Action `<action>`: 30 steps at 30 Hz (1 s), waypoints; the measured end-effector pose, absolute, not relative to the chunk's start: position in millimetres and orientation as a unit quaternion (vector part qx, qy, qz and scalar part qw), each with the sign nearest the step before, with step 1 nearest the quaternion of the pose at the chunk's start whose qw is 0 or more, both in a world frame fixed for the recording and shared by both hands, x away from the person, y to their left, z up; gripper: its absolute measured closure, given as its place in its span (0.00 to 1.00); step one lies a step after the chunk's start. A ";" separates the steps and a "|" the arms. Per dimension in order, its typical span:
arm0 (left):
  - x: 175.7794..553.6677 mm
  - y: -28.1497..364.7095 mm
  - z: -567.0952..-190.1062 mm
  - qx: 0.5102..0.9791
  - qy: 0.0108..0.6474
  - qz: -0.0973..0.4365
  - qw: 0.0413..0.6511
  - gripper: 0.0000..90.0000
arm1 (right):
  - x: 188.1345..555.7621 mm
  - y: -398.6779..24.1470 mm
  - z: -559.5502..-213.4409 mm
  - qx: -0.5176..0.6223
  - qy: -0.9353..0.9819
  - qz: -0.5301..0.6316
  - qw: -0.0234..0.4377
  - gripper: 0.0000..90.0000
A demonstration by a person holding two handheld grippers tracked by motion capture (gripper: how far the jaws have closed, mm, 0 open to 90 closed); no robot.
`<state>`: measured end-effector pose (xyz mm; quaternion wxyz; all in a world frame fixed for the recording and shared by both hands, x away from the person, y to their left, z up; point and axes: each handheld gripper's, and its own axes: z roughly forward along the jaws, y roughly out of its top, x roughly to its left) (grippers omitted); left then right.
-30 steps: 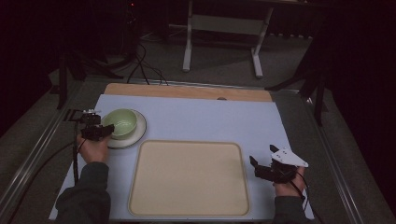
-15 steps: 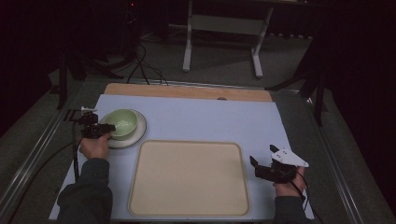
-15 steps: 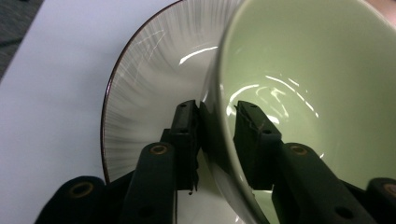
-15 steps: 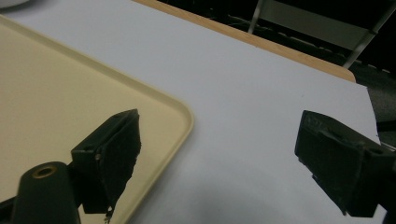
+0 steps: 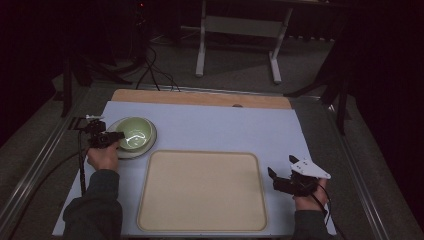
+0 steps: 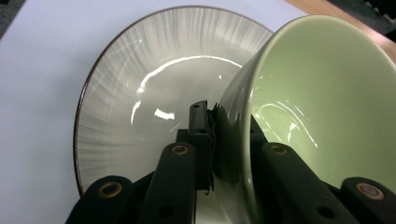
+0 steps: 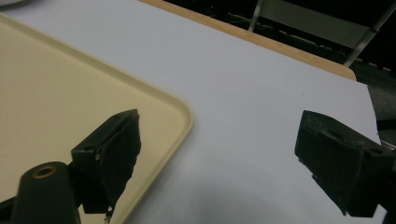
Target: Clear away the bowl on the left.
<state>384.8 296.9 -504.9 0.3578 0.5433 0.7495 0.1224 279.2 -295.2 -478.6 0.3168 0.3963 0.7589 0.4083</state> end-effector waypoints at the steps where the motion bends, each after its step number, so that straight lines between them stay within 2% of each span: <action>1: 384.3 297.1 -504.0 0.542 0.750 0.122 0.359 0.91 | 279.2 -295.2 -478.6 0.396 0.759 0.408 0.317 0.15; 17: 370.0 304.5 -484.2 0.532 0.740 0.133 0.388 0.91 | 278.8 -295.9 -477.9 0.398 0.757 0.410 0.319 0.15; 30: 357.4 300.7 -472.8 0.548 0.714 0.155 0.407 0.91 | 278.3 -296.3 -477.4 0.397 0.755 0.411 0.321 0.15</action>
